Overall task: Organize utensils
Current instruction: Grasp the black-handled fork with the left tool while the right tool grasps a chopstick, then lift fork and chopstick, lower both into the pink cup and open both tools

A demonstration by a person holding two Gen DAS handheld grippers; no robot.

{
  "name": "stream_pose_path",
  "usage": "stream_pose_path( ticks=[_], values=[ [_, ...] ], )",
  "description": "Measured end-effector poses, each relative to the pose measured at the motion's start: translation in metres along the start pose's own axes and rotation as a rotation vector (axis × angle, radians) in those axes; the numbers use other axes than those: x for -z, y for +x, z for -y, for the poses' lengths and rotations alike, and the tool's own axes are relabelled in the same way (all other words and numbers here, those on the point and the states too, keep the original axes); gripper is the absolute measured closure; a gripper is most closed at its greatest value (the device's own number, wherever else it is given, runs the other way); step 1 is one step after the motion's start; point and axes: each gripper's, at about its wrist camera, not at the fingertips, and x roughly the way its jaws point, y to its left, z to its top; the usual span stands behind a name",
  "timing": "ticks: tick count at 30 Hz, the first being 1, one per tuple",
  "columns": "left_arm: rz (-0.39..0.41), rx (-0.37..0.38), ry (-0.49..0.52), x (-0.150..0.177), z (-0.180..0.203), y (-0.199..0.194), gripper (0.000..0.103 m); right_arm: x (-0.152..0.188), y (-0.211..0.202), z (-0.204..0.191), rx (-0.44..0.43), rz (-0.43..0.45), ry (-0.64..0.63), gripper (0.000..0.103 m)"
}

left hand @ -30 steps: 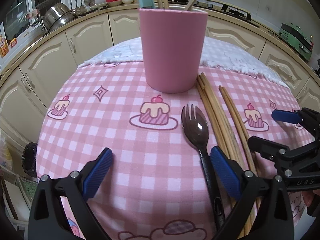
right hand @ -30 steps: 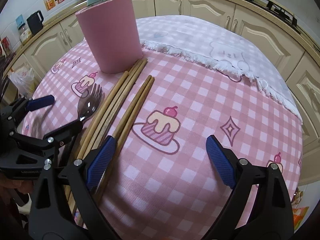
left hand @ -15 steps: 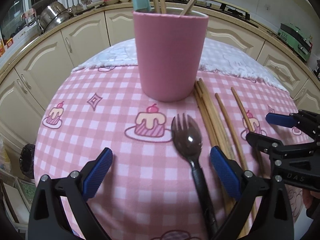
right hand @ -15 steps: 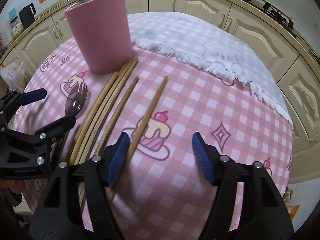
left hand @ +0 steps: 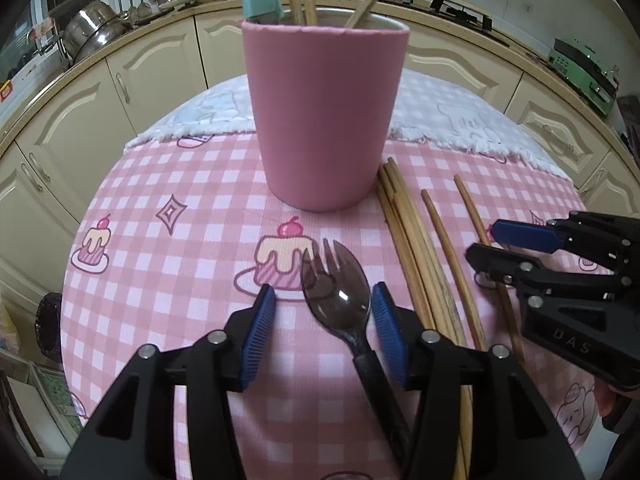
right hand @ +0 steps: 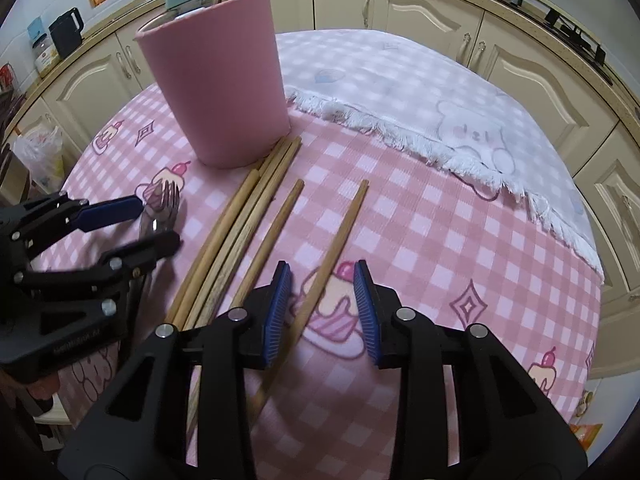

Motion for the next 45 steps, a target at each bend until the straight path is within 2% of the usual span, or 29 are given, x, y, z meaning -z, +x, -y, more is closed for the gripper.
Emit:
stream_pose_path(
  ticks=[1,2,3,6,8,16,20,22,26,37,45],
  values=[
    [0.003,-0.007,0.011,0.0,0.002,0.001,0.053,-0.002,0.001,-0.001,0.002,0.005,-0.007,0.07],
    [0.01,-0.008,0.021,-0.001,0.005,0.002,0.056,-0.004,0.003,-0.002,-0.003,0.007,-0.017,0.076],
    [0.015,-0.007,0.024,-0.002,0.006,0.002,0.067,-0.005,0.002,-0.003,-0.035,0.004,-0.018,0.089],
    [0.013,0.024,0.024,-0.001,0.005,0.0,0.069,-0.001,0.0,-0.004,-0.07,0.003,-0.028,0.097],
    [0.015,0.026,0.028,0.001,0.005,-0.001,0.069,0.001,-0.003,0.0,-0.101,0.004,-0.008,0.097],
    [0.004,0.001,0.038,0.0,0.006,0.0,0.067,-0.005,0.001,-0.004,-0.052,-0.027,-0.037,0.097],
    [0.023,0.034,0.034,0.0,0.007,-0.001,0.07,-0.003,0.0,0.001,-0.088,-0.01,-0.017,0.097],
    [0.056,0.084,0.014,0.003,0.004,-0.008,0.07,0.001,-0.007,0.006,-0.126,0.025,0.019,0.097],
    [0.132,0.119,-0.003,0.007,0.0,-0.027,0.07,0.007,-0.028,0.017,-0.185,0.117,0.067,0.097],
    [0.343,0.118,-0.008,0.003,-0.004,-0.078,0.071,0.011,-0.09,0.027,-0.296,0.401,0.111,0.097],
    [0.439,0.125,0.0,-0.001,-0.005,-0.104,0.071,0.007,-0.11,0.029,-0.333,0.497,0.105,0.097]
  ],
)
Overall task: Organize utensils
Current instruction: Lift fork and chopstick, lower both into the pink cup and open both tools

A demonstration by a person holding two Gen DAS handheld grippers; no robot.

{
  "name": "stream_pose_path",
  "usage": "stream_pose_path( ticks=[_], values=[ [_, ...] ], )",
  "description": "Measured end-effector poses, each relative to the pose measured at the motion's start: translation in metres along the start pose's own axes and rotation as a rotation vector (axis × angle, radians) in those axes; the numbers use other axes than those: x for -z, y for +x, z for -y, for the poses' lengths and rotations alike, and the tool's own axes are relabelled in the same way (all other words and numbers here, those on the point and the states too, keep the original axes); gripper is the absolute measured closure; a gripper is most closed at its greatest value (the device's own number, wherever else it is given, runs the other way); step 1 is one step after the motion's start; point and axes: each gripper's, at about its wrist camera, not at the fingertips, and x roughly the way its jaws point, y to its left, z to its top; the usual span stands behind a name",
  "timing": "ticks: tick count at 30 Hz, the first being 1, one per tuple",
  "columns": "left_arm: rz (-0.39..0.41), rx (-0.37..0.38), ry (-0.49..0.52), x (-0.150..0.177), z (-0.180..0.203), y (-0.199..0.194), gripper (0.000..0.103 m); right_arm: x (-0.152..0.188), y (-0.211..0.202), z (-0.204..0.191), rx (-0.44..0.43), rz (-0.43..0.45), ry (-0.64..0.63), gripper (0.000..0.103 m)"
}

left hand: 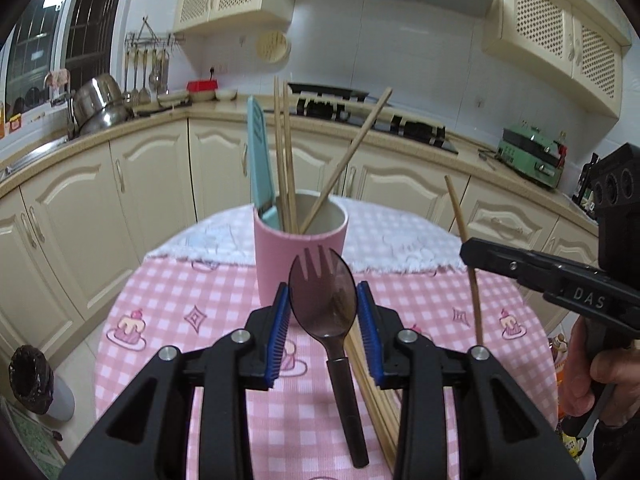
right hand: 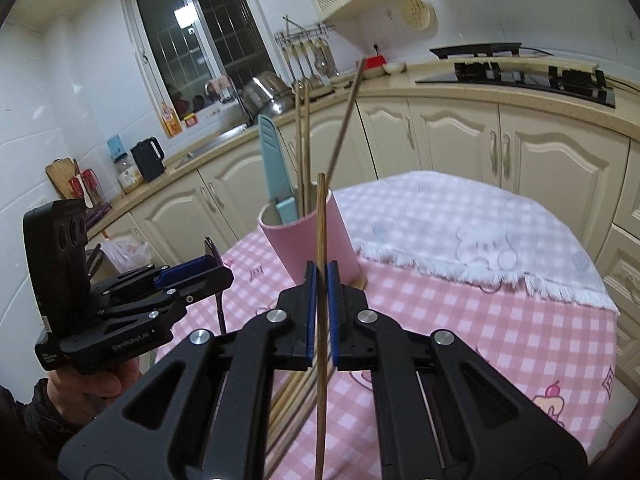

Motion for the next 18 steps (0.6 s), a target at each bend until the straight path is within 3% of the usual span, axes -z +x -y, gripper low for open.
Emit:
stream_pose_path(
  ticks=[18],
  values=[
    [0.18,-0.043,0.034,-0.056,-0.01,-0.028,0.071,-0.055,-0.02,-0.031,-0.066,0.195,-0.071,0.097]
  ],
)
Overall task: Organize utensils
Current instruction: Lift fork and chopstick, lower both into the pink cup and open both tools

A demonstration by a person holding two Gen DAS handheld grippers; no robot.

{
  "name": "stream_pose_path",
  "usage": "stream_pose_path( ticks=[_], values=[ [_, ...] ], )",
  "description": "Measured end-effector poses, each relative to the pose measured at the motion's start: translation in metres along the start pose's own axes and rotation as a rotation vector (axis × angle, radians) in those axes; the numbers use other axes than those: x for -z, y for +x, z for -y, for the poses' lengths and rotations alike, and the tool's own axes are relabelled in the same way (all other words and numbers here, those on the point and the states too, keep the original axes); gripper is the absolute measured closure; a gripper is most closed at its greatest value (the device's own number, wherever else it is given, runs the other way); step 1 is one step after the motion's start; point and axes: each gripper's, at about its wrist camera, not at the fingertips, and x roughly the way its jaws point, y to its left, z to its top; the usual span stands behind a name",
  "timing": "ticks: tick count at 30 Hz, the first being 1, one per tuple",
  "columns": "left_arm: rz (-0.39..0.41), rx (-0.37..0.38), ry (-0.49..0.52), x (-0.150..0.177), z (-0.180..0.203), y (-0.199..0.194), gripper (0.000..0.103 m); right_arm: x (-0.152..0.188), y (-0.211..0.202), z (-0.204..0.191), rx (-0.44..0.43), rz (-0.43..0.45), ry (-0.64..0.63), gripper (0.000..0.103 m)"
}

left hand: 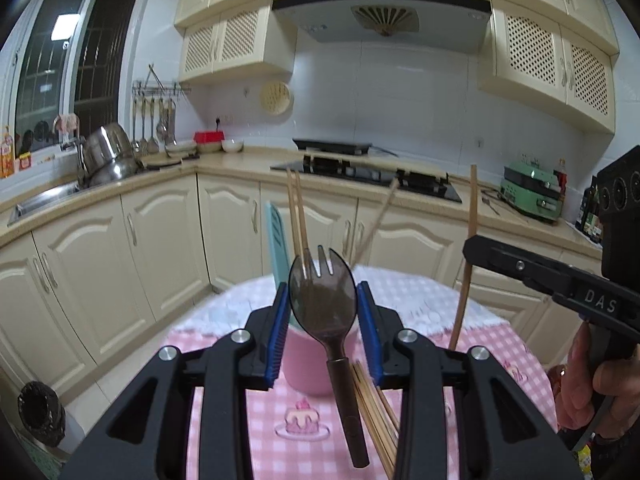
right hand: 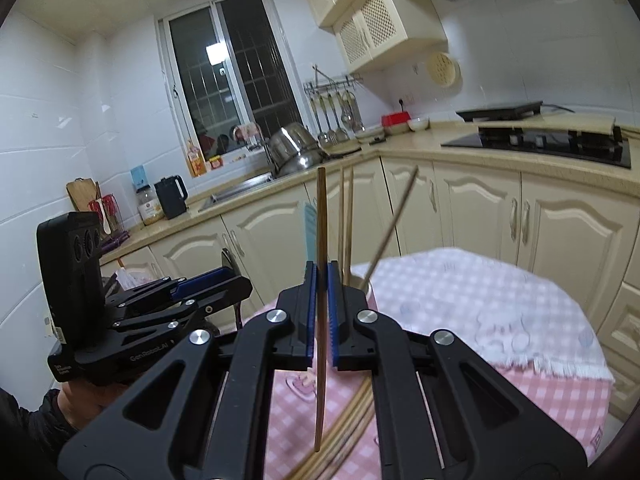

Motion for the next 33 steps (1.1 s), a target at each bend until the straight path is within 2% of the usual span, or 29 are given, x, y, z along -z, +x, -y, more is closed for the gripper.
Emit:
stream_pose_path(
  ticks=[10,14,21,29,31,32,33],
  values=[
    [0.154,-0.023,0.011,-0.066,-0.008,0.015,0.071,-0.073,0.019,-0.009,-0.009,0.138,-0.06,0.097],
    [0.181,-0.029,0.016,-0.084,-0.009,0.027,0.071,-0.09,0.035,-0.005,0.014,0.16,-0.076,0.097],
    [0.13,-0.032,-0.01,-0.075,-0.012,0.059,0.071,-0.086,0.067,0.004,0.029,0.125,-0.061,0.097],
    [0.053,-0.049,-0.023,-0.051,-0.019,0.089,0.069,-0.066,0.092,0.012,0.065,0.027,-0.062,0.097],
    [0.051,-0.074,-0.02,-0.047,-0.02,0.086,0.052,-0.063,0.093,0.014,0.08,0.004,-0.052,0.095],
    [0.059,-0.087,-0.024,-0.046,-0.021,0.083,0.035,-0.061,0.092,0.015,0.09,0.004,-0.051,0.082],
    [0.074,-0.1,-0.034,-0.045,-0.023,0.077,0.028,-0.06,0.09,0.016,0.095,0.007,-0.049,0.042]
  ],
)
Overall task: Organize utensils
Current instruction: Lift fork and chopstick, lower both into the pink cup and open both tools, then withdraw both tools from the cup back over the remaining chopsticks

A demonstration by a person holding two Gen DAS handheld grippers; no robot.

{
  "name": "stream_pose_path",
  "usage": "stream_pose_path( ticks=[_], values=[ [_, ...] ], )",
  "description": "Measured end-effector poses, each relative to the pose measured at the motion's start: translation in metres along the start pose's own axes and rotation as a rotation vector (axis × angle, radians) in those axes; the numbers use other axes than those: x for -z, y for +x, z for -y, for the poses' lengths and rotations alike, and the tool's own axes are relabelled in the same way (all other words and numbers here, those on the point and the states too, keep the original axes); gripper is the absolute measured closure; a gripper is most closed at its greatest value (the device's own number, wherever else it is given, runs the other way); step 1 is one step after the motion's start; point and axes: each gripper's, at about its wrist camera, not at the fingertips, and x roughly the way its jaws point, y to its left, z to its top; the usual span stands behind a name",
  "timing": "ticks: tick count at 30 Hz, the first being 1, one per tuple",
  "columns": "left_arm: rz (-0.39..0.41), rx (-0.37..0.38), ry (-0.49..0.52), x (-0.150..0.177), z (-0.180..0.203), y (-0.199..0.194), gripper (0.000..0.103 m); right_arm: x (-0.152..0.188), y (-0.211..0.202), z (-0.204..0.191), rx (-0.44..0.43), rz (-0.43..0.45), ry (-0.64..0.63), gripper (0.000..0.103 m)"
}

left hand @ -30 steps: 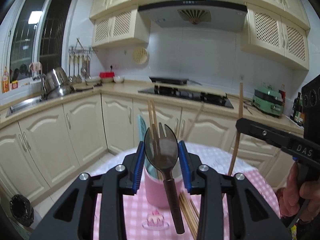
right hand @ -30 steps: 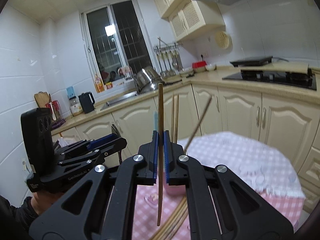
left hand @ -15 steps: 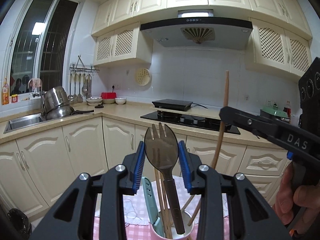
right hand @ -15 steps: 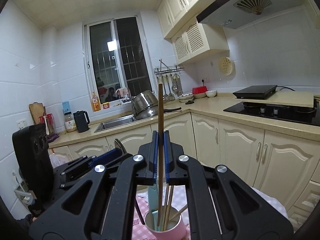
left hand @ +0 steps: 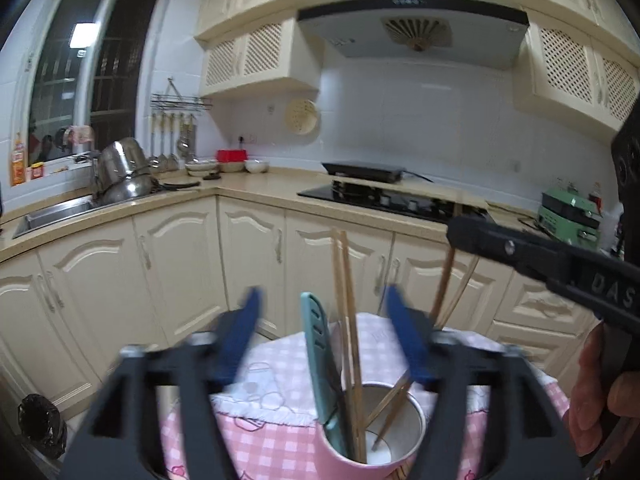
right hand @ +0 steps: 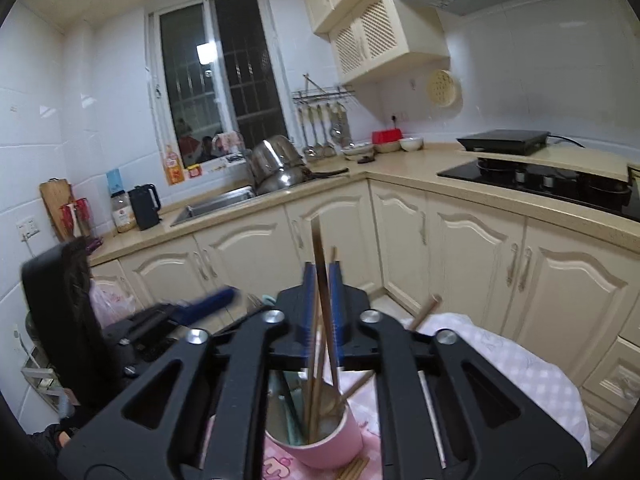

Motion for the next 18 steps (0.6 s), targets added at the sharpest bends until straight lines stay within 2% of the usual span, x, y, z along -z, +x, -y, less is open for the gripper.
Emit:
stream_pose_path(
  ticks=[1,2,6,12,18],
  values=[
    [0.007,-0.007,-0.008,0.0,-0.003,-0.004,0.026,0.001,-0.006,0.001,0.01,0.025,0.007,0.02],
    [0.007,-0.011,-0.012,-0.001,-0.004,-0.006,0.023,0.001,-0.013,0.001,0.025,0.058,0.01,0.006],
    [0.004,-0.058,-0.033,-0.001,-0.012,-0.021,0.008,-0.001,-0.027,0.005,0.044,0.081,0.024,0.006],
    [-0.032,-0.118,-0.017,0.002,-0.009,-0.038,0.008,0.0,-0.045,0.01,0.1,0.076,0.059,0.006],
    [-0.054,-0.114,-0.01,0.006,0.0,-0.054,0.008,0.01,-0.061,0.016,0.136,0.041,0.095,0.006]
  ],
)
